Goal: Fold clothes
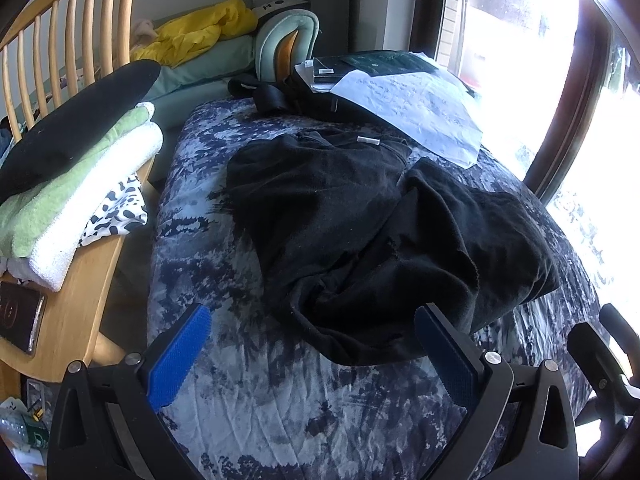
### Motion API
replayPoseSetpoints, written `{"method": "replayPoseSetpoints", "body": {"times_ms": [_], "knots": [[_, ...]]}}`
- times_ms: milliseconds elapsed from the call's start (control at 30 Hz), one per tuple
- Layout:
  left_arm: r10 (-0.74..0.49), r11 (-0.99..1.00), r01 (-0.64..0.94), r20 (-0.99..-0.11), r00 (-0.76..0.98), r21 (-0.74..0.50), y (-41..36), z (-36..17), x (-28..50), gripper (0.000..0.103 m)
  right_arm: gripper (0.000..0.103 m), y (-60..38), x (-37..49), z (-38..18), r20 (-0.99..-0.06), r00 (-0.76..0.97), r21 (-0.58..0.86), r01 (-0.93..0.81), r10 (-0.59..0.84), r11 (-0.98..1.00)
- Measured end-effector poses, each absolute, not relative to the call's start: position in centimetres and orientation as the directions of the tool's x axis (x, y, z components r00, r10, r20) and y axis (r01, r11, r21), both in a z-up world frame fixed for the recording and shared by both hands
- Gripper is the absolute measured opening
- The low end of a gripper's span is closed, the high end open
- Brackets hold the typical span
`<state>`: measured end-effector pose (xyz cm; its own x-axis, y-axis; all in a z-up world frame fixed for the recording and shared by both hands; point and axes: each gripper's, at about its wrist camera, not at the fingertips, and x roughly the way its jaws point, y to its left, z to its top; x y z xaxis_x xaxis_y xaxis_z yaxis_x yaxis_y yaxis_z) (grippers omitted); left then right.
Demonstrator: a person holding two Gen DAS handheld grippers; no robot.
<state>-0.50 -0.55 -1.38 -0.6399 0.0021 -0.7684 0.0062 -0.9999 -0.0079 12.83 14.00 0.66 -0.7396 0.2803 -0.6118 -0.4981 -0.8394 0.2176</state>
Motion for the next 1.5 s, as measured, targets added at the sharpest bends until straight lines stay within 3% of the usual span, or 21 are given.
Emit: {"method": "replayPoseSetpoints", "body": {"times_ms": [367, 467, 700, 1167, 1500], "knots": [[0.012, -0.999, 0.016, -0.795, -0.606, -0.027, -0.9, -1.9, -0.4, 0.103, 0.103, 14.4, 12.9, 0.3, -0.622, -0.738, 0.27, -0.517, 0.263, -0.812], [0.093, -0.995, -0.085, -0.8, -0.593, -0.053, -1.2, -2.0, -1.0, 0.103, 0.102, 14.3, 12.2, 0.2, -0.625, -0.743, 0.278, -0.498, 0.24, -0.821], [0.111, -0.994, -0.077, -0.804, -0.584, -0.081, -2.1, -1.9, -1.4, 0.103, 0.094, 13.2, 8.9, -0.1, -0.658, -0.721, 0.225, -0.462, 0.216, -0.858], [0.125, -0.992, -0.083, -0.782, -0.611, -0.094, -2.9, -0.4, -4.0, 0.103, 0.093, 14.4, 5.5, -0.4, -0.731, -0.616, 0.098, -0.521, 0.294, -0.848], [0.117, -0.993, -0.065, -0.793, -0.597, -0.097, -3.5, -0.5, -4.5, 0.103, 0.079, 15.4, 0.9, -2.6, -0.806, -0.561, 0.126, -0.473, 0.188, -0.872]]}}
